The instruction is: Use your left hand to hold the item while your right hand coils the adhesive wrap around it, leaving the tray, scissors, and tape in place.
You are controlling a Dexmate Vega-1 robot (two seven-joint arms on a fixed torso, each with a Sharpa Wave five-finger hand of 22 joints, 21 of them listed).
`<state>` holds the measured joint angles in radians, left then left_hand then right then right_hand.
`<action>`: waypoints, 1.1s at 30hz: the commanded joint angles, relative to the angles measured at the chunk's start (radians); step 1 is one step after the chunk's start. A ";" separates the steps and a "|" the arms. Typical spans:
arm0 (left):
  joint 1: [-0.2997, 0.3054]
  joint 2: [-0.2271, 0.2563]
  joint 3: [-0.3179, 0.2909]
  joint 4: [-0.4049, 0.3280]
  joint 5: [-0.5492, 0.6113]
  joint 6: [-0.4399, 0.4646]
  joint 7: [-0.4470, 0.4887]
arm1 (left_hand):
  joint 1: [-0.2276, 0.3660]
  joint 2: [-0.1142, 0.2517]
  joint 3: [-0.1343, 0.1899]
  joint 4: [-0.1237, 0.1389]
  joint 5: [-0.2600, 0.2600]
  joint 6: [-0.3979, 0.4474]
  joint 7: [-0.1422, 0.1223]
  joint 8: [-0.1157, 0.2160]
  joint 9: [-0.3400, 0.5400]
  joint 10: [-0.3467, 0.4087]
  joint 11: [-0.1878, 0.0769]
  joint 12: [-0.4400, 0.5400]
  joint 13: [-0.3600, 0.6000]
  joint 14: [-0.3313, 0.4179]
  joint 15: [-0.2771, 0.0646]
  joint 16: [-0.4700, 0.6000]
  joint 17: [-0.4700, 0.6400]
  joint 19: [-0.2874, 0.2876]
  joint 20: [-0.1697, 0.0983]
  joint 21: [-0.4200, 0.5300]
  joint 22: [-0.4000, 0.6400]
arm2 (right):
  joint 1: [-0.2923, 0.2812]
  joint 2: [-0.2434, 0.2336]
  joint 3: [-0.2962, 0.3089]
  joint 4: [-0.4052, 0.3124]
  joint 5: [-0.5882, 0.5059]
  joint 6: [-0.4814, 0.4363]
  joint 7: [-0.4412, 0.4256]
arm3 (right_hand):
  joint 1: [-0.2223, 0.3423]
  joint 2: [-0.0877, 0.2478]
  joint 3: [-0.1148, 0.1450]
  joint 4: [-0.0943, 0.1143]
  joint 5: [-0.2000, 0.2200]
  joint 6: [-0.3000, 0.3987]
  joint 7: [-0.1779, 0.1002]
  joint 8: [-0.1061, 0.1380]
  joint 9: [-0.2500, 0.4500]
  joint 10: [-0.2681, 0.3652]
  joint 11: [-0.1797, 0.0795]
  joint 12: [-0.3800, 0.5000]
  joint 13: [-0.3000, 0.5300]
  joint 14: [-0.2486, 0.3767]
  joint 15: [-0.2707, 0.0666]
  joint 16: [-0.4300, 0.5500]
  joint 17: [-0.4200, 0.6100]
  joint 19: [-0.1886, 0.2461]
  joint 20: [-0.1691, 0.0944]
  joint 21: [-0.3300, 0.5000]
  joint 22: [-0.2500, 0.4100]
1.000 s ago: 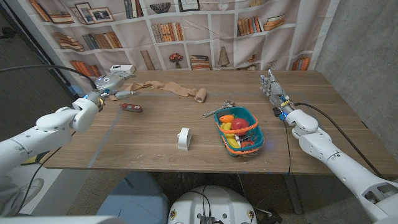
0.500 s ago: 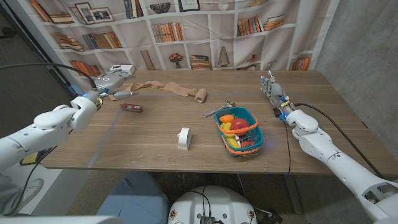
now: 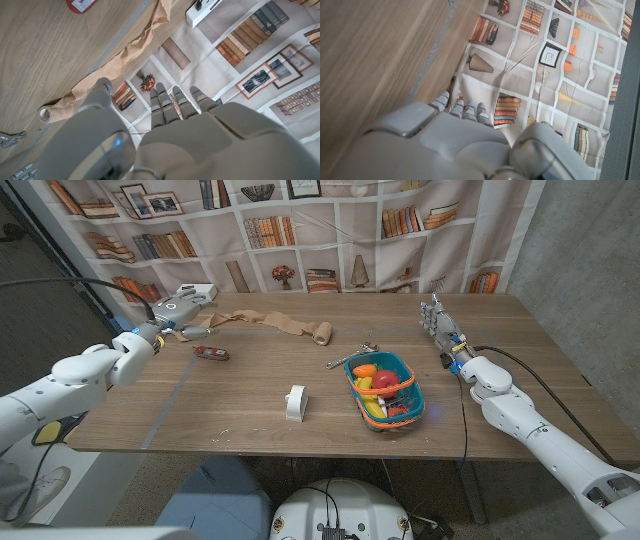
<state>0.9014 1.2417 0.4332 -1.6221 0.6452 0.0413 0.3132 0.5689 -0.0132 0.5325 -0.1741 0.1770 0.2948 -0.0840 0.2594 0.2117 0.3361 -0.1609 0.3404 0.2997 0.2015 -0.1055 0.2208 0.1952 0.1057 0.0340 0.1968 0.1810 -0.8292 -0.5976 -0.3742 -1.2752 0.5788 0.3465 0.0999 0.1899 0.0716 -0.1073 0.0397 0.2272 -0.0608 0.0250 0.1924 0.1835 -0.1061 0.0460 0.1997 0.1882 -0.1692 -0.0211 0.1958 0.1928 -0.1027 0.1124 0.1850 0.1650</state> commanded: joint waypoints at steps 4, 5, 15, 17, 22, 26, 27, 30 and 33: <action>-0.031 0.034 0.017 0.019 0.042 -0.053 -0.049 | 0.017 -0.002 0.001 -0.001 0.003 0.000 -0.006 0.005 0.005 0.001 -0.005 -0.005 0.004 0.014 0.000 0.006 0.002 0.011 -0.001 0.007 0.000 | -0.002 -0.008 0.000 -0.014 0.003 -0.017 0.002 | 0.016 0.002 0.001 -0.005 -0.005 -0.002 -0.006 0.000 0.003 -0.001 -0.001 0.001 0.003 -0.089 0.002 0.003 0.002 0.004 0.004 0.004 0.005; -0.033 0.032 0.018 0.021 0.043 -0.056 -0.050 | 0.017 -0.002 0.001 0.000 0.003 0.000 -0.006 0.005 0.005 0.000 -0.003 -0.005 0.005 0.014 0.001 0.006 0.002 0.011 -0.001 0.007 0.000 | 0.000 -0.009 -0.002 -0.011 -0.001 -0.014 0.005 | 0.016 0.002 0.001 -0.006 -0.005 -0.002 -0.005 0.000 0.003 -0.002 0.000 0.000 0.003 -0.089 0.002 0.003 0.002 0.004 0.004 0.004 0.005; -0.039 0.028 0.018 0.039 0.046 -0.067 -0.046 | 0.017 -0.005 -0.004 0.005 0.002 -0.001 -0.005 0.003 0.006 -0.002 -0.003 -0.008 0.007 0.012 0.004 0.006 0.003 0.010 0.000 0.007 0.000 | 0.002 -0.006 -0.003 -0.016 -0.003 -0.018 -0.004 | 0.017 0.004 0.002 -0.006 -0.005 -0.004 -0.006 0.000 0.003 -0.002 0.000 0.001 0.003 -0.091 0.003 0.003 0.002 0.002 0.004 0.004 0.005; -0.041 0.028 0.019 0.043 0.042 -0.073 -0.050 | 0.017 -0.005 -0.005 0.006 0.002 -0.001 -0.005 0.002 0.006 -0.002 -0.002 -0.008 0.008 0.012 0.004 0.005 0.003 0.010 0.001 0.006 0.000 | 0.002 -0.007 -0.004 -0.016 -0.006 -0.017 -0.004 | 0.018 0.004 0.002 -0.007 -0.006 -0.003 -0.006 0.000 0.003 -0.003 0.000 0.000 0.003 -0.091 0.003 0.003 0.002 0.002 0.005 0.003 0.005; -0.044 0.029 0.024 0.054 0.046 -0.085 -0.052 | 0.017 -0.006 -0.007 0.008 0.001 0.001 -0.003 0.003 0.006 -0.003 -0.001 -0.009 0.009 0.013 0.004 0.006 0.003 0.010 0.002 0.006 0.000 | 0.003 -0.006 -0.004 -0.021 -0.007 -0.021 -0.009 | 0.018 0.004 0.002 -0.007 -0.006 -0.003 -0.005 0.000 0.003 -0.003 -0.002 0.000 0.003 -0.091 0.003 0.002 0.002 0.002 0.005 0.003 0.005; -0.062 0.028 0.035 0.072 0.054 -0.118 -0.058 | 0.018 -0.006 -0.008 0.009 0.001 -0.001 -0.006 0.001 0.006 -0.002 -0.005 -0.010 0.010 0.013 0.004 0.006 0.003 0.010 0.003 0.007 0.001 | 0.003 -0.007 -0.004 -0.023 -0.006 -0.025 -0.009 | 0.019 0.005 0.003 -0.007 -0.006 -0.003 -0.005 0.000 0.003 -0.003 0.001 0.000 0.003 -0.091 0.003 0.002 0.002 0.002 0.006 0.003 0.005; -0.066 0.028 0.037 0.074 0.060 -0.123 -0.057 | 0.019 -0.006 -0.008 0.009 0.001 0.000 -0.006 0.001 0.006 -0.001 -0.002 -0.010 0.010 0.012 0.003 0.006 0.003 0.010 0.004 0.007 0.001 | 0.003 -0.007 -0.004 -0.024 -0.005 -0.027 -0.010 | 0.019 0.005 0.003 -0.007 -0.007 -0.003 -0.005 0.000 0.003 -0.003 -0.001 0.000 0.003 -0.091 0.003 0.003 0.002 0.002 0.006 0.003 0.005; -0.070 0.027 0.039 0.078 0.065 -0.128 -0.060 | 0.020 -0.006 -0.008 0.009 0.002 0.002 -0.007 0.002 0.006 0.000 -0.002 -0.010 0.011 0.011 0.002 0.005 0.003 0.010 0.003 0.006 0.001 | 0.001 -0.007 -0.003 -0.027 -0.004 -0.030 -0.014 | 0.019 0.006 0.003 -0.007 -0.007 -0.003 -0.005 0.000 0.003 -0.002 -0.001 0.000 0.003 -0.091 0.003 0.003 0.002 0.002 0.006 0.003 0.005; -0.073 0.029 0.040 0.083 0.065 -0.134 -0.062 | 0.022 -0.006 -0.008 0.009 0.002 0.002 -0.007 0.002 0.007 0.000 -0.004 -0.011 0.012 0.010 0.002 0.005 0.003 0.009 0.003 0.006 0.001 | -0.001 -0.010 -0.004 -0.032 -0.007 -0.033 -0.017 | 0.019 0.006 0.003 -0.008 -0.007 -0.001 -0.005 0.001 0.003 -0.002 0.000 0.001 0.003 -0.091 0.002 0.003 0.002 0.002 0.006 0.003 0.005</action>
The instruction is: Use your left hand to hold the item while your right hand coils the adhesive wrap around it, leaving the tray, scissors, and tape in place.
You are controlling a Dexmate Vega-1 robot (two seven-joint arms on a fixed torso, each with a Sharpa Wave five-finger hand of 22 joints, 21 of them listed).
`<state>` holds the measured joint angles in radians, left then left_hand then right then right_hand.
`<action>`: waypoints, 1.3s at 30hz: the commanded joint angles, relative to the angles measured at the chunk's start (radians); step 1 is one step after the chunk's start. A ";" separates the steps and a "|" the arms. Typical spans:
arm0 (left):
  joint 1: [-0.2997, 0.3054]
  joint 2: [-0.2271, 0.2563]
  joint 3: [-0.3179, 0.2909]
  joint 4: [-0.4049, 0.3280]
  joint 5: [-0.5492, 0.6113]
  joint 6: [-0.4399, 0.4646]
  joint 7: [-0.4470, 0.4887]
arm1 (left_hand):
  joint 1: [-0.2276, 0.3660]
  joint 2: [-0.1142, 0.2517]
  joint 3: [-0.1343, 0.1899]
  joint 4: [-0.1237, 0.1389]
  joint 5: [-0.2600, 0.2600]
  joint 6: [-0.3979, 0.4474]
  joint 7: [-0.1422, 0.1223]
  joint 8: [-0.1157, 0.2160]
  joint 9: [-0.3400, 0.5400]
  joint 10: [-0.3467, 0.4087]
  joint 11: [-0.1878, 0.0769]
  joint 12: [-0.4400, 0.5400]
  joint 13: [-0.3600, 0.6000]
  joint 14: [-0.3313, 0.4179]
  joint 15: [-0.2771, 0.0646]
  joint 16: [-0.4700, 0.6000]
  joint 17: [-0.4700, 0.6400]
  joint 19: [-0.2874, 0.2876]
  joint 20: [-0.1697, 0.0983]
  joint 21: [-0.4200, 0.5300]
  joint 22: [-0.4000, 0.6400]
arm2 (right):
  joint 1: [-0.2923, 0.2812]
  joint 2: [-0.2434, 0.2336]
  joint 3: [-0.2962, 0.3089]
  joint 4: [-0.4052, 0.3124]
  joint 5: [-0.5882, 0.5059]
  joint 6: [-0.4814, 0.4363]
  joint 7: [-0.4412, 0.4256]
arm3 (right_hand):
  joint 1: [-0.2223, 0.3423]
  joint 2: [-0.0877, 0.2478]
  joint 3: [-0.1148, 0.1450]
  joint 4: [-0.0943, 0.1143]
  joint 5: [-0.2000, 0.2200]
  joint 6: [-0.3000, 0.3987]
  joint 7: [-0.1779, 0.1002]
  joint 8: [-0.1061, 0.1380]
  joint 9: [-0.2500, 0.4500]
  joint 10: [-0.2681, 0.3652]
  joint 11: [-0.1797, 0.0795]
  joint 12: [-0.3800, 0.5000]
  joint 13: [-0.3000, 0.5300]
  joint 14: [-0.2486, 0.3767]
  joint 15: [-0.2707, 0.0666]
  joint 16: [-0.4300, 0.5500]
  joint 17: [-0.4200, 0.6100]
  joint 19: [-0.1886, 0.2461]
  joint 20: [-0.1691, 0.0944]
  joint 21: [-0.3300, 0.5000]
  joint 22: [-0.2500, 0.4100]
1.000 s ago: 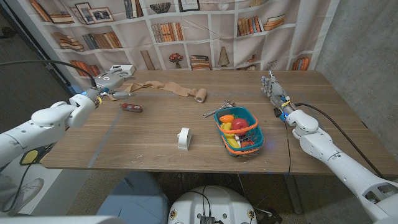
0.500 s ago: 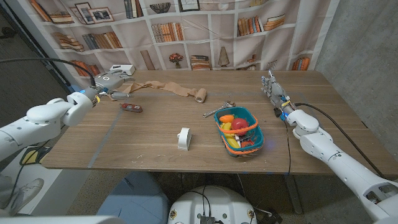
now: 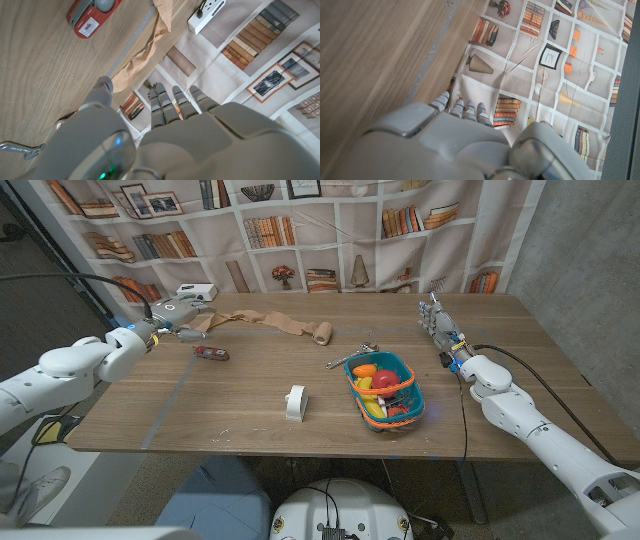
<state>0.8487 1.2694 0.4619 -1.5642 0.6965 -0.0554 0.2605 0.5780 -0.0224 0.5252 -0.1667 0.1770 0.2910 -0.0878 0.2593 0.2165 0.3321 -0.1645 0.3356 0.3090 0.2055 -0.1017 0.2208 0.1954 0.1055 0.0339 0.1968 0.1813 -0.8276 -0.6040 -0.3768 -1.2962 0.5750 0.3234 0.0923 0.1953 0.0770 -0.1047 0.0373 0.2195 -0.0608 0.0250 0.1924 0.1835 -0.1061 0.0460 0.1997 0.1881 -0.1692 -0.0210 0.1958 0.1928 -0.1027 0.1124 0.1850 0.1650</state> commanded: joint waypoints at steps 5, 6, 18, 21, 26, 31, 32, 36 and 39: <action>-0.027 0.001 0.014 0.038 0.010 -0.058 -0.013 | 0.016 0.004 -0.001 0.001 0.002 0.007 -0.003 0.002 0.002 0.005 -0.001 -0.007 0.003 0.005 -0.001 0.004 0.002 0.008 0.004 0.006 0.000 | -0.004 -0.001 0.001 -0.012 -0.002 -0.007 -0.013 | 0.015 0.001 0.001 -0.006 0.000 -0.003 -0.005 0.000 0.003 -0.002 0.002 0.000 0.003 -0.092 0.003 0.002 0.002 0.002 0.006 0.003 0.005; -0.028 0.000 0.016 0.042 0.012 -0.061 -0.012 | 0.017 0.003 -0.001 0.001 0.002 0.007 -0.004 0.001 0.002 0.005 0.000 -0.007 0.004 0.005 -0.001 0.004 0.002 0.008 0.004 0.006 0.000 | -0.003 0.001 0.002 -0.007 0.000 0.000 -0.008 | 0.016 0.001 0.002 -0.006 0.000 -0.002 -0.005 0.001 0.003 -0.002 0.002 0.001 0.003 -0.092 0.002 0.002 0.002 0.002 0.006 0.003 0.005; -0.033 0.003 0.024 0.058 0.022 -0.061 -0.023 | 0.026 0.000 -0.002 0.000 0.003 0.005 -0.003 -0.002 0.003 -0.001 0.013 -0.013 0.007 -0.016 0.002 -0.007 -0.001 0.004 -0.017 0.004 0.000 | 0.000 0.002 0.000 -0.010 -0.001 -0.001 -0.007 | 0.009 0.001 -0.001 -0.003 -0.002 0.002 -0.006 0.002 0.003 0.002 0.000 0.002 0.003 -0.088 0.001 0.005 0.004 0.004 0.005 0.004 0.005; -0.032 0.008 0.025 0.056 0.030 -0.053 -0.026 | 0.027 0.000 -0.003 0.001 0.003 0.007 -0.002 -0.001 0.003 0.000 0.013 -0.013 0.007 -0.017 0.002 -0.007 -0.001 0.004 -0.018 0.004 0.000 | -0.001 0.001 0.000 -0.014 -0.002 -0.004 -0.009 | 0.008 0.001 -0.001 -0.003 -0.002 0.003 -0.005 0.002 0.003 0.003 0.001 0.002 0.003 -0.088 0.001 0.005 0.004 0.004 0.005 0.004 0.005; -0.026 0.016 0.025 0.054 0.039 -0.050 -0.018 | 0.028 -0.001 -0.004 0.001 0.003 0.007 -0.001 -0.002 0.003 0.000 0.014 -0.014 0.008 -0.015 0.002 -0.007 -0.002 0.005 -0.017 0.004 -0.001 | 0.000 0.000 -0.003 -0.016 -0.008 -0.002 -0.008 | 0.007 0.001 -0.001 -0.002 -0.002 0.003 -0.006 0.002 0.003 0.002 0.000 0.002 0.003 -0.088 0.001 0.005 0.004 0.004 0.005 0.004 0.005; -0.022 0.022 0.022 0.056 0.035 -0.049 -0.014 | 0.028 -0.002 -0.005 0.002 0.003 0.008 -0.001 -0.002 0.003 -0.001 0.017 -0.015 0.009 -0.014 0.001 -0.007 -0.003 0.005 -0.016 0.004 -0.001 | -0.002 -0.001 -0.003 -0.025 -0.007 -0.010 -0.014 | 0.008 0.002 -0.001 -0.003 -0.003 0.003 -0.005 0.002 0.003 0.000 0.001 0.001 0.003 -0.089 0.001 0.004 0.004 0.004 0.004 0.004 0.005; -0.021 0.023 0.022 0.056 0.034 -0.049 -0.014 | 0.029 -0.002 -0.005 0.002 0.003 0.009 -0.001 -0.002 0.003 -0.001 0.015 -0.015 0.009 -0.014 0.002 -0.007 -0.003 0.005 -0.016 0.004 -0.001 | -0.002 -0.002 -0.004 -0.023 -0.010 -0.005 -0.011 | 0.008 0.002 -0.001 -0.003 -0.003 0.003 -0.005 0.002 0.003 0.001 0.000 0.001 0.003 -0.089 0.000 0.004 0.004 0.004 0.004 0.004 0.005; -0.021 0.026 0.022 0.060 0.035 -0.053 -0.010 | 0.030 -0.003 -0.006 0.003 0.003 0.012 -0.001 -0.001 0.003 0.001 0.012 -0.015 0.010 -0.014 0.002 -0.008 -0.003 0.006 -0.016 0.004 -0.001 | -0.006 -0.003 -0.004 -0.032 -0.010 -0.010 -0.017 | 0.009 0.002 -0.001 -0.003 -0.003 0.002 -0.005 0.002 0.003 0.001 0.001 0.001 0.003 -0.090 0.001 0.004 0.004 0.004 0.004 0.004 0.005; -0.024 0.027 0.022 0.065 0.037 -0.056 -0.010 | 0.031 -0.003 -0.006 0.003 0.003 0.021 -0.002 0.002 0.004 0.002 0.012 -0.016 0.011 -0.014 0.003 -0.008 -0.004 0.005 -0.013 0.004 -0.001 | -0.009 -0.004 -0.003 -0.037 -0.010 -0.011 -0.020 | 0.009 0.002 0.000 -0.004 -0.003 0.002 -0.005 0.002 0.003 0.001 0.002 0.001 0.003 -0.090 0.001 0.004 0.004 0.004 0.004 0.004 0.005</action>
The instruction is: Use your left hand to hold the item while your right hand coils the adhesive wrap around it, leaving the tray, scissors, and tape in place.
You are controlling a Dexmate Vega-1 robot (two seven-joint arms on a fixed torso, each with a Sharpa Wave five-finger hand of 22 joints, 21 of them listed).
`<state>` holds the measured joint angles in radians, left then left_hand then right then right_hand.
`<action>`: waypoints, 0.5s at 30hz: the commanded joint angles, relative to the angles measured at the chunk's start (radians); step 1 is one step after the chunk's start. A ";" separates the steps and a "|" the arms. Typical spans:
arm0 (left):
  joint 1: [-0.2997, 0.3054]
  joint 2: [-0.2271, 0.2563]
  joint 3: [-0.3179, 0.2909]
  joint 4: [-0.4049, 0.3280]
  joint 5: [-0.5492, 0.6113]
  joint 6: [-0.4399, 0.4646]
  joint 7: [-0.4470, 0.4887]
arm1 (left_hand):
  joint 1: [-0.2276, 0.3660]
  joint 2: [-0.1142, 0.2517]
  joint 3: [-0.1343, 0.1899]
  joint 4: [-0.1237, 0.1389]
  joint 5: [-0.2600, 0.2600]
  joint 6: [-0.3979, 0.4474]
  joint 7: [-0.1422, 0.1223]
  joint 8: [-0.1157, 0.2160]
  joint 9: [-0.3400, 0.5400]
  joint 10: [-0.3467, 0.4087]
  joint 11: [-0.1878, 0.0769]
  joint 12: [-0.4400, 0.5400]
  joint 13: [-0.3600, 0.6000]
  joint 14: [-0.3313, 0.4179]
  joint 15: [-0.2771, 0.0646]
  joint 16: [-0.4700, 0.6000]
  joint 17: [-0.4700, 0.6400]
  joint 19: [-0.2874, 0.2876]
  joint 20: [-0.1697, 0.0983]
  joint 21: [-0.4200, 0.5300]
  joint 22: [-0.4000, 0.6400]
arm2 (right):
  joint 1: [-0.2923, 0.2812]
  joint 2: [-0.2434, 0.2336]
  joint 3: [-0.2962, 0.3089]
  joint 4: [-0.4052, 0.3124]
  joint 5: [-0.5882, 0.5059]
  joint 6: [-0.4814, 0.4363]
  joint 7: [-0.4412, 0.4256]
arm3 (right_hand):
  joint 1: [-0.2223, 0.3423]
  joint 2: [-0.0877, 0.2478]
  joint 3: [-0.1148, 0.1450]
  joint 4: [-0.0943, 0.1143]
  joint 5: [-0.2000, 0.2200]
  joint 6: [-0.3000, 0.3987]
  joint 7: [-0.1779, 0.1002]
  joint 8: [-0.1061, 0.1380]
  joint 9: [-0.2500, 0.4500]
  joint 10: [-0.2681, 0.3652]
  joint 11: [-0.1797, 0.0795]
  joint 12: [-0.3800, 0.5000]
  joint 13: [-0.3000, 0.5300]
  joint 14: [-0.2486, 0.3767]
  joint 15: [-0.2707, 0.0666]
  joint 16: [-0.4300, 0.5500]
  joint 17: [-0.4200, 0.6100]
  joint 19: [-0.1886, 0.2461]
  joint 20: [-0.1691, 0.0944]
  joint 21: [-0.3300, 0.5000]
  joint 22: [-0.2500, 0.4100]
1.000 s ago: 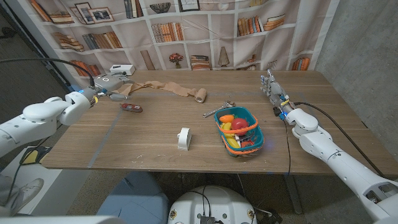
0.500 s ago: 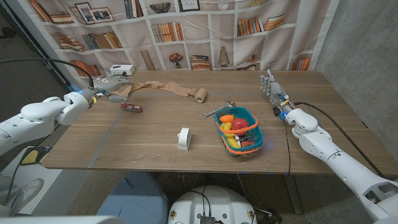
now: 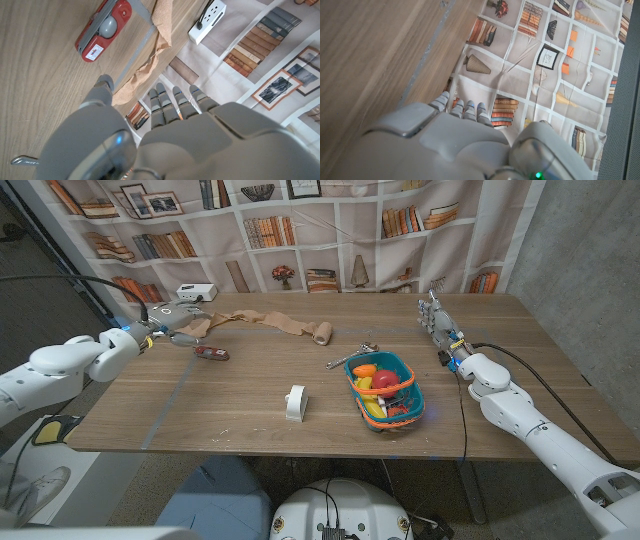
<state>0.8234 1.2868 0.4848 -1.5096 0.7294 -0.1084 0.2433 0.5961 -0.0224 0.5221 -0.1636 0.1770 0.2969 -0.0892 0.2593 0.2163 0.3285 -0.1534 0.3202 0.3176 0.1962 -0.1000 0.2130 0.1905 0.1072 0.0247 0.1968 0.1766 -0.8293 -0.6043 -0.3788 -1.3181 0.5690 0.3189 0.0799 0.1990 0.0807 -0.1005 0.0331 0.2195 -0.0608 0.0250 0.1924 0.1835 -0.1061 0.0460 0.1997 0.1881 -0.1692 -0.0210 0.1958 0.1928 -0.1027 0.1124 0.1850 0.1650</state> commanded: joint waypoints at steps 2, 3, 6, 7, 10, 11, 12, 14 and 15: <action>-0.002 0.011 0.000 0.012 0.011 -0.003 0.008 | 0.013 -0.003 -0.004 0.000 0.003 0.020 0.001 0.004 0.004 0.007 0.001 0.000 0.003 -0.004 0.002 0.000 0.001 0.003 -0.003 0.004 0.004 | -0.008 -0.004 -0.001 -0.016 -0.005 -0.005 -0.007 | 0.006 -0.001 -0.004 0.000 -0.003 0.002 -0.005 0.002 0.003 0.001 0.002 0.001 0.003 -0.090 0.002 0.004 0.004 0.004 0.004 0.004 0.005; -0.003 0.012 0.000 0.013 0.011 -0.003 0.009 | 0.014 -0.003 -0.004 0.000 0.003 0.020 0.001 0.003 0.004 0.008 0.003 0.000 0.003 -0.004 0.002 0.000 0.001 0.003 -0.003 0.004 0.004 | -0.009 -0.004 -0.001 -0.018 -0.004 -0.008 -0.009 | 0.006 -0.001 -0.004 0.000 -0.003 0.002 -0.005 0.002 0.003 0.001 0.002 0.001 0.003 -0.089 0.001 0.004 0.004 0.004 0.004 0.004 0.005; -0.015 0.009 0.003 0.023 0.014 -0.012 0.004 | 0.015 -0.002 -0.004 0.000 0.004 0.021 0.002 0.004 0.004 0.009 0.002 0.000 0.004 -0.003 0.001 0.000 0.000 0.002 -0.002 0.003 0.003 | -0.010 -0.004 -0.001 -0.023 -0.005 -0.010 -0.011 | 0.006 -0.001 -0.004 0.000 -0.003 0.002 -0.005 0.002 0.003 0.001 0.002 0.001 0.003 -0.089 0.002 0.004 0.004 0.004 0.005 0.004 0.005; -0.018 0.008 0.004 0.026 0.018 -0.013 0.004 | 0.015 -0.002 -0.004 0.000 0.004 0.020 0.002 0.003 0.004 0.010 0.002 0.000 0.004 -0.003 0.001 0.000 0.000 0.002 -0.002 0.003 0.003 | -0.010 -0.005 -0.001 -0.023 -0.006 -0.009 -0.011 | 0.006 -0.001 -0.004 0.000 -0.003 0.002 -0.006 0.002 0.003 0.001 0.002 0.001 0.003 -0.089 0.002 0.004 0.004 0.004 0.004 0.004 0.005; -0.025 0.008 0.008 0.031 0.026 -0.016 0.000 | 0.016 -0.002 -0.004 0.000 0.004 0.021 0.002 0.003 0.004 0.010 0.002 0.000 0.004 -0.003 0.001 0.000 0.000 0.001 0.000 0.003 0.003 | -0.013 -0.005 -0.001 -0.027 -0.007 -0.009 -0.014 | 0.007 -0.001 -0.004 -0.001 -0.003 0.002 -0.006 0.001 0.003 0.000 0.002 0.001 0.003 -0.089 0.002 0.004 0.004 0.004 0.005 0.004 0.005; -0.026 0.008 0.009 0.032 0.026 -0.016 -0.001 | 0.017 -0.002 -0.004 0.000 0.004 0.021 0.002 0.003 0.004 0.011 0.001 0.000 0.005 -0.003 0.001 0.000 0.000 0.001 0.000 0.003 0.003 | -0.014 -0.006 -0.001 -0.028 -0.009 -0.008 -0.016 | 0.007 -0.001 -0.004 -0.001 -0.004 0.002 -0.005 0.001 0.003 0.001 0.002 0.001 0.003 -0.089 0.002 0.004 0.004 0.005 0.004 0.004 0.005; -0.027 0.008 0.009 0.033 0.028 -0.016 0.001 | 0.017 -0.002 -0.004 0.000 0.004 0.021 0.002 0.003 0.005 0.011 0.002 -0.001 0.005 -0.002 0.001 0.000 0.000 0.001 0.000 0.003 0.003 | -0.015 -0.007 -0.001 -0.028 -0.010 -0.008 -0.016 | 0.007 -0.001 -0.004 -0.001 -0.004 0.002 -0.005 0.001 0.003 0.001 0.002 0.001 0.003 -0.089 0.002 0.004 0.003 0.004 0.005 0.004 0.005; -0.029 0.007 0.010 0.035 0.029 -0.016 0.001 | 0.018 -0.002 -0.004 0.000 0.004 0.022 0.002 0.003 0.005 0.013 0.004 0.000 0.005 -0.002 0.001 0.000 0.000 0.001 0.001 0.003 0.003 | -0.016 -0.007 0.000 -0.032 -0.008 -0.011 -0.018 | 0.007 -0.001 -0.004 -0.001 -0.004 0.002 -0.005 0.002 0.003 0.000 0.003 0.001 0.003 -0.089 0.002 0.004 0.003 0.005 0.004 0.004 0.005; -0.030 0.007 0.011 0.036 0.030 -0.016 0.000 | 0.018 -0.003 -0.004 0.000 0.004 0.022 0.003 0.003 0.005 0.012 0.004 -0.001 0.005 -0.002 0.001 0.000 0.000 0.001 0.001 0.003 0.003 | -0.016 -0.007 -0.001 -0.031 -0.011 -0.009 -0.019 | 0.007 -0.001 -0.004 -0.001 -0.004 0.002 -0.005 0.002 0.003 0.000 0.003 0.001 0.003 -0.088 0.002 0.004 0.003 0.005 0.005 0.004 0.005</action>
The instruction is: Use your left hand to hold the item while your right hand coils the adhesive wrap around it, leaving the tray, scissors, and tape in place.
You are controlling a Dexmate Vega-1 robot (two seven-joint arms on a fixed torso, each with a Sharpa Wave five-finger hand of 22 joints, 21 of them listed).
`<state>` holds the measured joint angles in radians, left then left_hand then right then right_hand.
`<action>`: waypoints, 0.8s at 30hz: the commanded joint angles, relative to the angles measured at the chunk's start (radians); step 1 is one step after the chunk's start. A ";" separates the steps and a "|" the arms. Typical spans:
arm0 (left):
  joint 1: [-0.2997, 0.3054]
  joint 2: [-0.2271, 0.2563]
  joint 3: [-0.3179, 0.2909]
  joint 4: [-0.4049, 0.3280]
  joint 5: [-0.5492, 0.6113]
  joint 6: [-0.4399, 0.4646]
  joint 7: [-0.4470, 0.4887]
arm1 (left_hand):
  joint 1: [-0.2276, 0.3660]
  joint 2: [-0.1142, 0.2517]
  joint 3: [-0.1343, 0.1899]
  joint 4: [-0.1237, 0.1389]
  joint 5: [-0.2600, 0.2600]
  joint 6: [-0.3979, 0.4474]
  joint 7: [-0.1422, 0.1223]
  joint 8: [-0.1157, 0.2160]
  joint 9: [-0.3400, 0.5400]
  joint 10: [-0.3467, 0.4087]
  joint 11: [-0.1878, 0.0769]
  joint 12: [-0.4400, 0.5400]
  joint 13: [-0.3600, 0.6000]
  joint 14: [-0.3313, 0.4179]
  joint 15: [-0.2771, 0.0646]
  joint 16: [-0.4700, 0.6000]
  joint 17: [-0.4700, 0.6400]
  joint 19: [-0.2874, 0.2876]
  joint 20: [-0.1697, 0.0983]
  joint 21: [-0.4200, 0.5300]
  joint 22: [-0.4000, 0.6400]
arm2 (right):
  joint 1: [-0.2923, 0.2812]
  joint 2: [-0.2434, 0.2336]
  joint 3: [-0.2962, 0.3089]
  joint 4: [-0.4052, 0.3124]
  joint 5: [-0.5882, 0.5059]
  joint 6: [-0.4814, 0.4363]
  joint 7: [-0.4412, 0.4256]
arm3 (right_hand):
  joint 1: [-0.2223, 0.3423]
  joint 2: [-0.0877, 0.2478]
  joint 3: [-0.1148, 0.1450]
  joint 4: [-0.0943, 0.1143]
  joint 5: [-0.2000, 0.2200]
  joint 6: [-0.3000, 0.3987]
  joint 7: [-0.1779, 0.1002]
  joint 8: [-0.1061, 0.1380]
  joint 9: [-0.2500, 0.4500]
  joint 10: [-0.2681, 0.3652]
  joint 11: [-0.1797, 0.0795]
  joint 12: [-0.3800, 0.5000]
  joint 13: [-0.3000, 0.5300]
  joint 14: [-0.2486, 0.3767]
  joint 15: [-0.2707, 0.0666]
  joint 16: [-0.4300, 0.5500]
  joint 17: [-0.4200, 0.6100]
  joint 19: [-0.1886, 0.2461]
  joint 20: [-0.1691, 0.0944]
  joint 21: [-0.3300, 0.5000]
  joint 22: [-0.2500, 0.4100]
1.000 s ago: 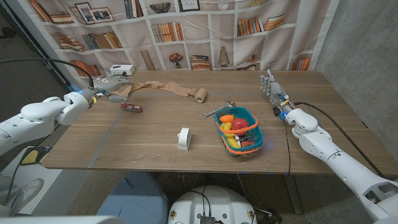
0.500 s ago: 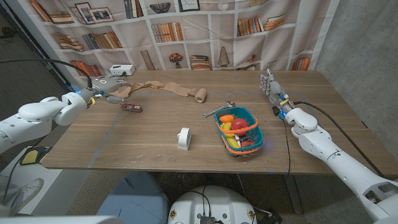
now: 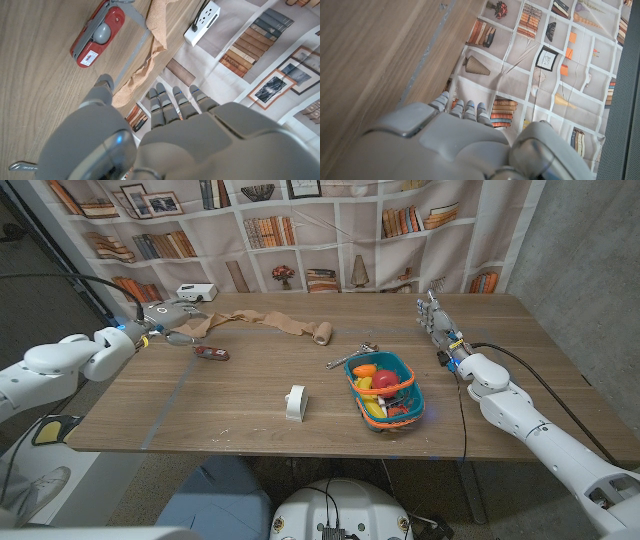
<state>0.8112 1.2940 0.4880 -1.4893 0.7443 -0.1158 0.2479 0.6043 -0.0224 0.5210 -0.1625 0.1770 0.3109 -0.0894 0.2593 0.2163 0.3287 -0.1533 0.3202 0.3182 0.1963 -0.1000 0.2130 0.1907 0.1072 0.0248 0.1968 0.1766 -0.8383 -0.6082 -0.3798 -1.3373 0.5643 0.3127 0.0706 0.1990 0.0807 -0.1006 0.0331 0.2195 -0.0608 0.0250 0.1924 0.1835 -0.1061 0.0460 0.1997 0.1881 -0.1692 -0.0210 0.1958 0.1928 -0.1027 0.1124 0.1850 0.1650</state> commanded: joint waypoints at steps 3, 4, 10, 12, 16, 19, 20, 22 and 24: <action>-0.022 -0.001 0.010 0.019 0.015 -0.013 -0.009 | 0.010 -0.003 -0.004 0.000 0.004 0.008 0.002 0.003 0.005 0.013 0.003 -0.001 0.005 -0.001 0.001 0.000 -0.001 0.001 0.001 0.003 0.003 | -0.009 -0.004 0.001 -0.018 -0.005 -0.007 -0.013 | 0.007 -0.001 -0.004 -0.001 -0.004 0.002 -0.005 0.001 0.003 0.000 0.001 0.001 0.003 -0.088 0.001 0.004 0.003 0.005 0.004 0.004 0.005; -0.022 -0.001 0.011 0.020 0.015 -0.014 -0.011 | 0.011 -0.003 -0.004 0.000 0.004 0.009 0.002 0.004 0.005 0.012 0.001 -0.001 0.005 -0.001 0.001 0.000 -0.001 0.001 0.001 0.003 0.003 | -0.008 -0.004 0.001 -0.018 -0.006 -0.006 -0.013 | 0.008 -0.001 -0.004 -0.002 -0.004 0.002 -0.005 0.002 0.003 0.000 0.001 0.001 0.003 -0.089 0.001 0.004 0.003 0.004 0.005 0.004 0.005; -0.029 -0.003 0.021 0.032 0.027 -0.017 -0.016 | 0.012 -0.003 -0.004 0.000 0.004 0.011 0.004 0.004 0.005 0.013 0.002 -0.002 0.006 0.001 0.003 0.000 -0.001 0.000 0.003 0.003 0.003 | -0.011 -0.006 0.001 -0.025 -0.005 -0.015 -0.017 | 0.008 -0.001 -0.003 -0.002 -0.004 0.002 -0.005 0.001 0.003 0.001 0.002 0.001 0.003 -0.088 0.001 0.004 0.003 0.005 0.005 0.004 0.005; -0.029 -0.003 0.023 0.038 0.026 -0.017 -0.017 | 0.012 -0.003 -0.005 0.000 0.004 0.011 0.004 0.004 0.005 0.013 0.002 -0.002 0.006 0.001 0.003 0.000 -0.001 0.000 0.002 0.003 0.003 | -0.010 -0.007 -0.001 -0.024 -0.009 -0.014 -0.016 | 0.009 -0.001 -0.003 -0.002 -0.004 0.002 -0.005 0.001 0.003 0.000 0.002 0.001 0.003 -0.088 0.001 0.004 0.003 0.005 0.005 0.004 0.005; -0.036 -0.004 0.027 0.049 0.028 -0.020 -0.022 | 0.013 -0.002 -0.005 0.000 0.005 0.012 0.004 0.003 0.005 0.016 0.005 -0.002 0.007 0.002 0.003 0.000 -0.001 0.000 0.003 0.003 0.003 | -0.010 -0.006 -0.002 -0.027 -0.010 -0.018 -0.018 | 0.009 -0.001 -0.003 -0.003 -0.005 0.002 -0.005 0.001 0.003 0.000 0.002 0.001 0.003 -0.089 0.003 0.003 0.003 0.005 0.005 0.004 0.005; -0.042 -0.006 0.032 0.058 0.031 -0.028 -0.018 | 0.008 -0.001 -0.007 0.005 0.004 0.019 0.003 0.006 0.005 0.018 0.007 -0.002 0.008 0.002 0.004 0.001 0.000 0.000 0.004 0.003 0.003 | -0.008 -0.006 -0.004 -0.027 -0.011 -0.020 -0.018 | 0.010 0.000 -0.003 -0.003 -0.005 0.001 -0.005 0.001 0.003 0.000 0.001 0.001 0.003 -0.088 0.002 0.004 0.003 0.004 0.005 0.003 0.005; -0.045 -0.007 0.033 0.061 0.033 -0.030 -0.016 | 0.003 0.000 -0.009 0.008 0.004 0.028 0.004 0.009 0.006 0.023 0.008 0.000 0.009 0.003 0.004 0.002 0.001 0.001 0.005 0.003 0.003 | -0.007 -0.007 -0.004 -0.026 -0.012 -0.020 -0.017 | 0.010 0.000 -0.003 -0.003 -0.005 0.001 -0.005 0.001 0.003 -0.001 0.001 0.000 0.003 -0.088 0.002 0.004 0.003 0.005 0.005 0.004 0.005; -0.052 -0.009 0.036 0.066 0.037 -0.037 -0.016 | 0.002 0.000 -0.010 0.009 0.004 0.031 0.004 0.010 0.006 0.027 0.009 0.001 0.009 0.008 0.005 0.004 0.001 0.002 0.004 0.003 0.003 | -0.008 -0.006 -0.004 -0.028 -0.009 -0.025 -0.020 | 0.010 0.000 -0.002 -0.004 -0.005 0.001 -0.005 0.001 0.003 0.000 0.000 0.001 0.003 -0.089 0.003 0.003 0.003 0.005 0.005 0.004 0.005; -0.059 -0.011 0.041 0.072 0.041 -0.046 -0.015 | 0.003 0.000 -0.010 0.009 0.004 0.032 0.003 0.010 0.006 0.028 0.009 0.001 0.010 0.009 0.005 0.003 0.001 0.002 0.004 0.003 0.003 | -0.007 -0.006 -0.005 -0.026 -0.013 -0.021 -0.018 | 0.010 0.000 -0.002 -0.004 -0.005 0.000 -0.005 0.001 0.003 0.000 0.000 0.001 0.003 -0.088 0.003 0.004 0.003 0.004 0.006 0.003 0.005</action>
<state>0.7765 1.2903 0.5133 -1.4444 0.7718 -0.1382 0.2322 0.6082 -0.0264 0.5154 -0.1569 0.1770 0.3306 -0.0841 0.2593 0.2162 0.3468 -0.1466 0.3203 0.3229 0.2002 -0.0962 0.2130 0.1888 0.1072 0.0248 0.1968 0.1768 -0.8468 -0.6134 -0.3810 -1.3605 0.5565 0.2966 0.0551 0.1990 0.0807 -0.1006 0.0332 0.2195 -0.0608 0.0250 0.1924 0.1835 -0.1061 0.0460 0.1997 0.1881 -0.1693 -0.0210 0.1958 0.1928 -0.1027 0.1124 0.1850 0.1650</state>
